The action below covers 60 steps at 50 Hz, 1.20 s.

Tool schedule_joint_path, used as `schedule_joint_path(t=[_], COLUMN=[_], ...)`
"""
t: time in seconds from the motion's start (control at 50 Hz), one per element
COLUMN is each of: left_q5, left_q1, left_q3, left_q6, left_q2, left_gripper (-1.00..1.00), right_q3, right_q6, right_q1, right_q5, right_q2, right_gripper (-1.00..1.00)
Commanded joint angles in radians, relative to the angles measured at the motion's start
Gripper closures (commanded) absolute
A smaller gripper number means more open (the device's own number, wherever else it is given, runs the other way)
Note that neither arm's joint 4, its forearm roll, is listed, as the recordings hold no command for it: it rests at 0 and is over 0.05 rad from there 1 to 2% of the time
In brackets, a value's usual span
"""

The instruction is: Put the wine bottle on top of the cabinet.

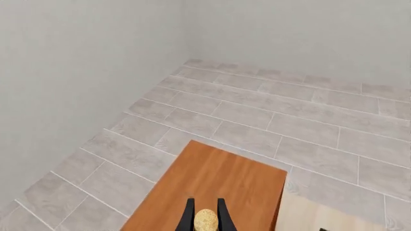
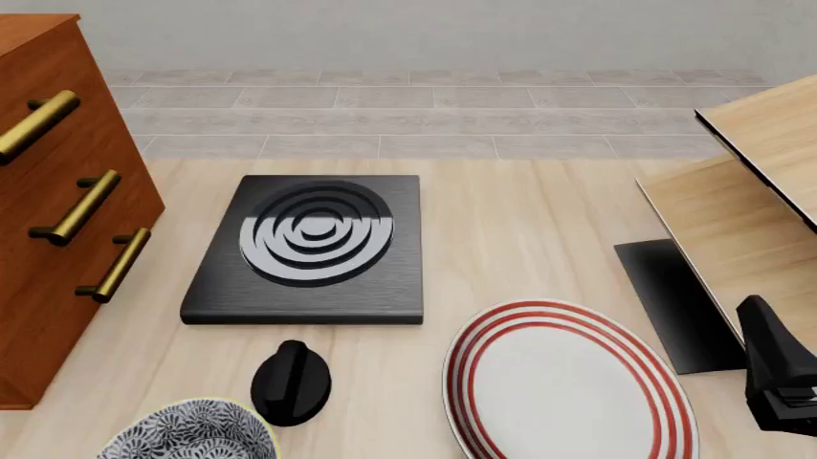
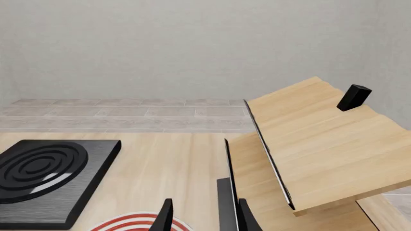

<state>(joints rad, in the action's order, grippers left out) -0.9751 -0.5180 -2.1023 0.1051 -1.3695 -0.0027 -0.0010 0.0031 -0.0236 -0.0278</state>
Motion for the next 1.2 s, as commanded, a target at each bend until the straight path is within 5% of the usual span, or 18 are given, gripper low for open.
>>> schedule_joint_path(t=[0.02,0.38,0.78,0.8,1.2], left_q5=[-0.008,0.043,0.051,0.049,0.014], left_q1=[0.010,-0.005,-0.013,-0.013,0.001], left_q3=[0.068,0.221,0.193,0.186,0.080], left_q6=[0.020,0.028,0.038,0.035,0.028], left_q2=[0.038,0.071,0.060,0.059,0.060], left_gripper=[1.00,1.00,1.00,-1.00,-1.00], right_q3=[0.000,0.000,0.000,0.000,0.000], right_q6=[0.000,0.000,0.000,0.000,0.000], right_q1=[0.000,0.000,0.000,0.000,0.000], right_q5=[0.000,0.000,0.000,0.000,0.000], right_q2=[0.000,0.000,0.000,0.000,0.000], right_gripper=[-1.00,-1.00,-1.00,-1.00,-1.00])
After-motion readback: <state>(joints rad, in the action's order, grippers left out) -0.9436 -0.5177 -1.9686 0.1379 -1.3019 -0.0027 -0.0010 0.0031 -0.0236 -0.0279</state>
